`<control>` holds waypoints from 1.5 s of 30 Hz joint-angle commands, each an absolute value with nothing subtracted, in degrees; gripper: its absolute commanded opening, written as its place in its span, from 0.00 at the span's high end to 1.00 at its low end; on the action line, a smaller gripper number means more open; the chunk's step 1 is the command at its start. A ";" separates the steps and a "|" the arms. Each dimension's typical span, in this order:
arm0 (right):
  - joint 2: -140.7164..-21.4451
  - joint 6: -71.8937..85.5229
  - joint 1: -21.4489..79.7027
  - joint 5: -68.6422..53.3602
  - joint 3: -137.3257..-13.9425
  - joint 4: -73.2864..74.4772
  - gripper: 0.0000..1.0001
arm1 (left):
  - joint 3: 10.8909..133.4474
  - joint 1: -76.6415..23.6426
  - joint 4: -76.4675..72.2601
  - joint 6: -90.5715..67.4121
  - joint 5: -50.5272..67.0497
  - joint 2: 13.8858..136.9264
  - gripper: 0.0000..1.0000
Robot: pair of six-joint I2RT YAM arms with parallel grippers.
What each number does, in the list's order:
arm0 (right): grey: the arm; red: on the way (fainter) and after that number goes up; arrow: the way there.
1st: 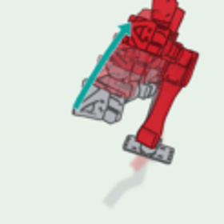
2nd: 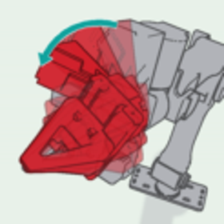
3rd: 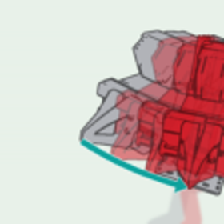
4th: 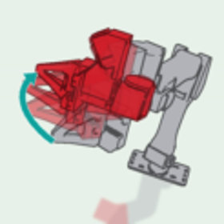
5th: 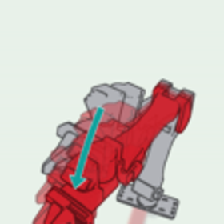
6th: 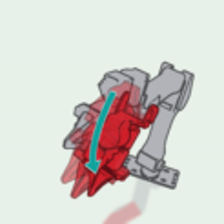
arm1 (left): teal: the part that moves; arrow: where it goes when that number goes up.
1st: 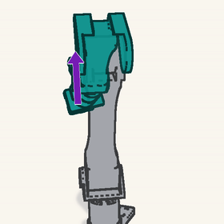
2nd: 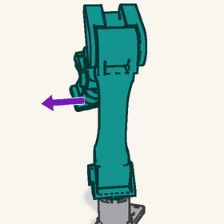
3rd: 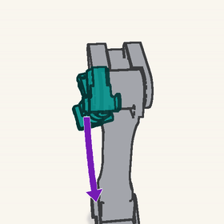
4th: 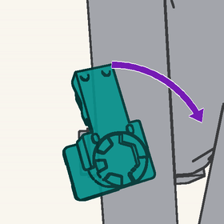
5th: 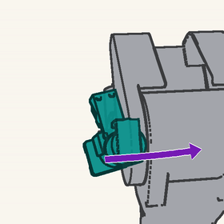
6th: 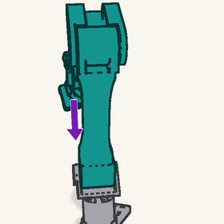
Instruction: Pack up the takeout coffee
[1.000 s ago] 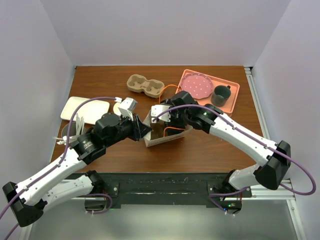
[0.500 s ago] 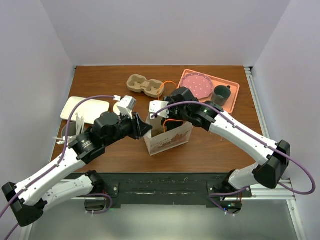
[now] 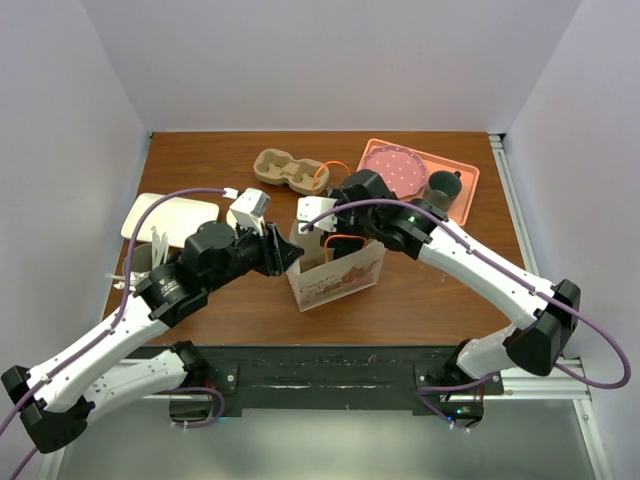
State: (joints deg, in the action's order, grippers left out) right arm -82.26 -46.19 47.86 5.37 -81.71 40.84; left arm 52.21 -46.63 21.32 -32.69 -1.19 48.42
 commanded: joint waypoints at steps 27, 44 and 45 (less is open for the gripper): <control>-78.66 -38.68 47.64 16.70 -90.26 33.14 0.32 | 64.16 -46.76 28.64 -28.38 -19.06 45.53 0.00; -81.82 -10.32 47.64 37.42 -108.08 38.11 0.38 | 72.59 -46.84 41.36 -31.99 -26.62 46.14 0.03; -82.52 -7.24 47.64 38.92 -110.28 40.67 0.40 | 73.55 -46.85 42.79 -32.51 -29.42 47.10 0.05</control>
